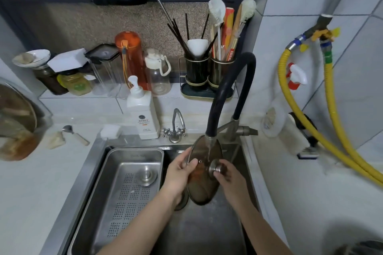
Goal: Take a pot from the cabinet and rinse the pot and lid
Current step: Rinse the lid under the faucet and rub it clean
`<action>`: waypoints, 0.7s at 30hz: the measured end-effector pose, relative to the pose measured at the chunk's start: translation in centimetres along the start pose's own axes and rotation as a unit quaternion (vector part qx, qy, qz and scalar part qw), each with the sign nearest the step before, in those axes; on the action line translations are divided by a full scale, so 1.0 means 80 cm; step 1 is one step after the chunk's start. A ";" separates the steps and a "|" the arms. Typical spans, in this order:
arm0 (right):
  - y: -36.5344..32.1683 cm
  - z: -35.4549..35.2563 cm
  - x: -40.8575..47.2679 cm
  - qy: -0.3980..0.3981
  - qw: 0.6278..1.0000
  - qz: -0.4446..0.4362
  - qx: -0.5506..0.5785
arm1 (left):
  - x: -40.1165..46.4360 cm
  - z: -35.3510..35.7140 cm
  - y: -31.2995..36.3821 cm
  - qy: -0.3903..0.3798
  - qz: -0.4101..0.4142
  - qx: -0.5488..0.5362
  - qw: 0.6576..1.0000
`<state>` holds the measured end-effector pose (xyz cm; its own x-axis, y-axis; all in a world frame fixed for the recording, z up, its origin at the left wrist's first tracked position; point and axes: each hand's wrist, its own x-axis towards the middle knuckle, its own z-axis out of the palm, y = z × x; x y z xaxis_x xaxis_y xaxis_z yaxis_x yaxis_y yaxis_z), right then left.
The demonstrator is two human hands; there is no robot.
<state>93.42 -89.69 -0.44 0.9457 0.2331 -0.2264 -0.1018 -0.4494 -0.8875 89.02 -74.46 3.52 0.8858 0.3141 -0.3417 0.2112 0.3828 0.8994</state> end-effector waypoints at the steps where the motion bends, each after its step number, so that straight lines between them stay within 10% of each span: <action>1: -0.004 0.000 0.000 0.013 1.000 -0.005 0.000 | 0.000 0.002 0.004 -0.013 0.009 0.023 1.000; 7: 0.010 -0.008 -0.029 0.050 0.997 0.041 -0.033 | -0.004 0.011 0.011 -0.129 0.003 0.155 0.979; 14: -0.009 0.021 -0.046 -0.001 0.994 0.091 0.066 | -0.004 -0.020 0.026 -0.096 0.046 0.297 0.949; 18: -0.040 0.003 -0.027 -0.005 0.881 0.199 0.429 | -0.018 -0.024 0.025 -0.098 0.203 0.564 0.794; 21: -0.049 -0.002 -0.014 0.000 0.868 0.215 0.447 | -0.026 -0.032 0.012 -0.113 0.254 0.605 0.747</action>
<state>92.85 -88.35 3.34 0.7607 0.2097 -0.6143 -0.6446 0.3551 -0.6771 86.28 -72.52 4.38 0.9968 -0.0545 0.0585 -0.0773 -0.8427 0.5329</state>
